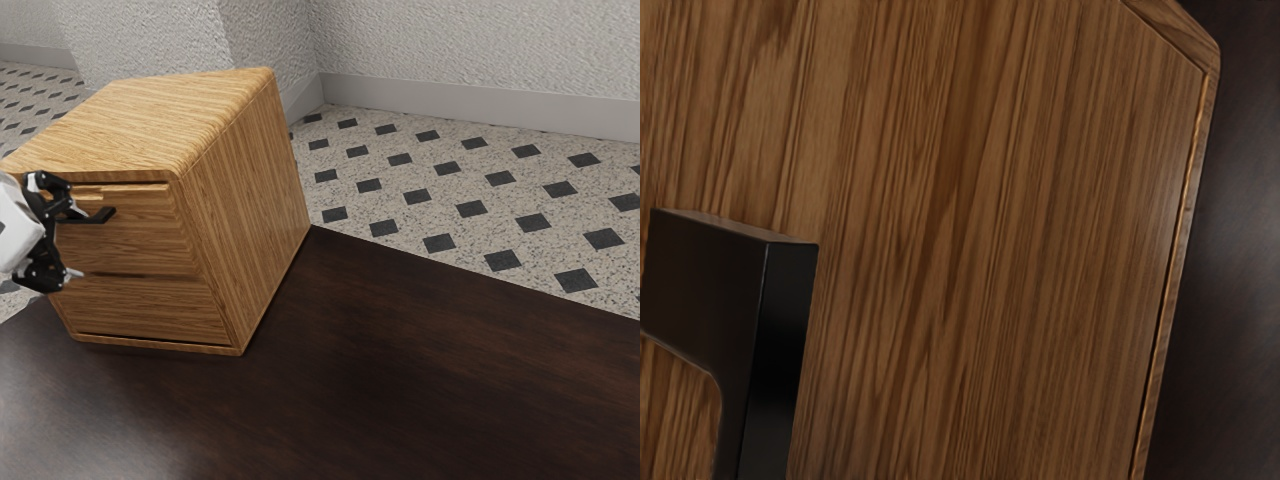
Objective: Pull the drawer handle with one arm to open the drawer
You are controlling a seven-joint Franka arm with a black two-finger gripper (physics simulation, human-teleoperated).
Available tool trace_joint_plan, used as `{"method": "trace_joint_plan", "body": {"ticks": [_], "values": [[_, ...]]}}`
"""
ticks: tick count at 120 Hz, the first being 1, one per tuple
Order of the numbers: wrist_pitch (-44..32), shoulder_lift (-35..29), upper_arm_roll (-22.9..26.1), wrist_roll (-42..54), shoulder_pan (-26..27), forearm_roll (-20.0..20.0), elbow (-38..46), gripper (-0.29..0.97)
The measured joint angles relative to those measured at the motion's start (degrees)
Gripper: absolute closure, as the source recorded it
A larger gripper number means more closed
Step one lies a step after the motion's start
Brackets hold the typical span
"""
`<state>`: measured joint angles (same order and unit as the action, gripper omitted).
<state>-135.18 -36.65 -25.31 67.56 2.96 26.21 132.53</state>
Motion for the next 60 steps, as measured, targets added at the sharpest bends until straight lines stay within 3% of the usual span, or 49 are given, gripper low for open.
{"method": "trace_joint_plan", "body": {"ticks": [22, 42, 60], "values": [[1.0, -2.1, 0.0, 0.6, 0.1, 0.1, 0.2, 0.11], [1.8, -2.8, -0.3, 1.0, 0.1, 0.2, 1.3, -0.01], [2.1, -5.1, -0.4, 1.3, 0.1, 0.2, 2.3, 0.05]]}}
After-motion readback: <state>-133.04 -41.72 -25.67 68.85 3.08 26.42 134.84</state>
